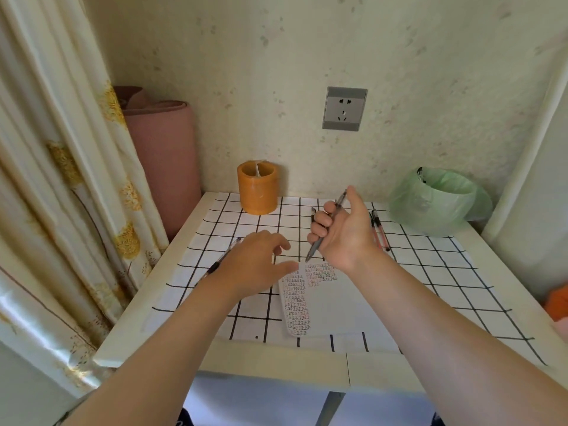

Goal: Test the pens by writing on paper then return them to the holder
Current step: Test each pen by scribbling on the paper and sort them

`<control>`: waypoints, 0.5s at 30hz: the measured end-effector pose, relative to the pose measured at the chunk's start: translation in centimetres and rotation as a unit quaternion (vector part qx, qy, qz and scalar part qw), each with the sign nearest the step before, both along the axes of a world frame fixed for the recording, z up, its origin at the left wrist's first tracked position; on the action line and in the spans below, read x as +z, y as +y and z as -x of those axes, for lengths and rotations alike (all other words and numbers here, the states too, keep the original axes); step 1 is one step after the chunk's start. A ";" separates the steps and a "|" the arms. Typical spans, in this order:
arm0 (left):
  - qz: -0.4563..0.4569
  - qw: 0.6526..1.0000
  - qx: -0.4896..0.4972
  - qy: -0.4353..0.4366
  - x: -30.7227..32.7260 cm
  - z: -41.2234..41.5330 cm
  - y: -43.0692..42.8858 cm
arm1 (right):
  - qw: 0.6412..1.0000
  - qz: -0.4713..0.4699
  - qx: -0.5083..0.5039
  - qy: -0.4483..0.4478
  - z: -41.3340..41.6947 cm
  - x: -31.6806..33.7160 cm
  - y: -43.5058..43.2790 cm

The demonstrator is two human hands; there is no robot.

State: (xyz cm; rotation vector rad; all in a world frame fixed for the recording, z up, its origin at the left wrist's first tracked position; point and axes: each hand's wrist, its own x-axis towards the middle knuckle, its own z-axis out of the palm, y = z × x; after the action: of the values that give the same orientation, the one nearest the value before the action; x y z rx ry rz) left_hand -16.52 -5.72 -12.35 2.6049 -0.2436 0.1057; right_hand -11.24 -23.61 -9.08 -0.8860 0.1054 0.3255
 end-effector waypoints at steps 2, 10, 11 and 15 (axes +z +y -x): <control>-0.025 0.999 -0.042 0.021 -0.3 -0.4 -0.8 | 1.000 0.009 -0.006 0.005 0.0 -0.2 -1.0; -0.119 0.982 -0.125 0.071 -2.0 -1.5 -3.4 | 0.999 0.036 0.003 0.003 -0.4 -1.1 -1.9; -0.125 0.981 -0.132 0.075 -2.2 -1.6 -3.5 | 0.999 0.046 0.002 0.000 -0.4 -1.1 -1.8; -0.115 0.978 -0.143 0.096 -2.7 -2.2 -3.2 | 0.986 0.159 -0.011 -0.036 -0.8 -1.9 -1.8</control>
State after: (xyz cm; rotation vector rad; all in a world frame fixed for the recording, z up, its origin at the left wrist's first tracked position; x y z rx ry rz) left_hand -14.37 -8.88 -15.02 2.7506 -0.5865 -0.2894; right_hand -10.41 -25.46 -10.99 -1.2117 0.1018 0.2581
